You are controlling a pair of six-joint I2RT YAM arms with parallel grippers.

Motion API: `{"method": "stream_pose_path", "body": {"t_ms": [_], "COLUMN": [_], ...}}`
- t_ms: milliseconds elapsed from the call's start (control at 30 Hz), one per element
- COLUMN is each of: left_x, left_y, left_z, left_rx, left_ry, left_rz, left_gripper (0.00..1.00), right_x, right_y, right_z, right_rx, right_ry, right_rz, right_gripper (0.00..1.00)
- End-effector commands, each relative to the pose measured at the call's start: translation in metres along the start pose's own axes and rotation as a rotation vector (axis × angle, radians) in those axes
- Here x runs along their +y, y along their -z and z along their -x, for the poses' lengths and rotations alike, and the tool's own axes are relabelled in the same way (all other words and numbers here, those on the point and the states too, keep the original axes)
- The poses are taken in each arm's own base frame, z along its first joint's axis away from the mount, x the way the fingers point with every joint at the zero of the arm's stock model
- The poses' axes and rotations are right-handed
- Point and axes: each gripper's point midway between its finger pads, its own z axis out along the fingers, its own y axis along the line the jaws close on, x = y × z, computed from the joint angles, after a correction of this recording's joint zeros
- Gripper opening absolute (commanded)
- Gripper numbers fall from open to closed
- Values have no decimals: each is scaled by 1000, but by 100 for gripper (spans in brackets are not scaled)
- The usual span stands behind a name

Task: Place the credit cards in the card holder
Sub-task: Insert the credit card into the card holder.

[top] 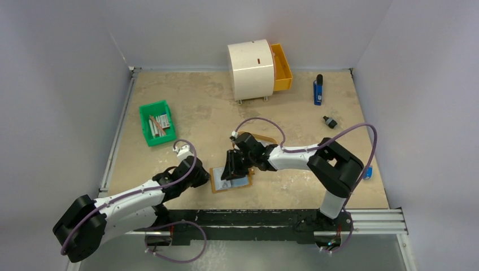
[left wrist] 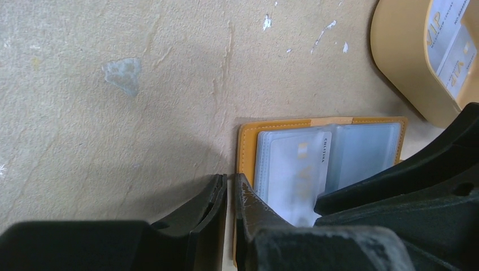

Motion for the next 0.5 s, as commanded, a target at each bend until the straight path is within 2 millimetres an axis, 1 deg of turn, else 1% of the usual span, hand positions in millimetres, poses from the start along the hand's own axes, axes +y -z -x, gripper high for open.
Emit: {"method": "stream_pose_path", "body": {"t_ms": [0,67,167,267,333,467], "left_x": [8,9,11,13,14,13], "left_y": [-2,-2,0,1,1,1], "left_z": [-9,-9,-8,-6,-5,-5], "left_rx": [32,32,25,15,11,13], "left_ry": [-7,-7,-9,-11,-12,-11], "left_rz": [15,17,27,35,37,34], "left_gripper": [10,9,9,9,9,8], "right_x": [16,14,14,10,5,0], "right_y": [-2,1,14,26,27,20], "right_z": [5,6,7,14,16,14], "right_rx": [0,-10,-43,-98,-98,-63], "right_ry": [39,40,34,28,29,43], "right_rz": [33,20,2,-37,-62,-76], "right_gripper": [32,32,32,33,33,33]}}
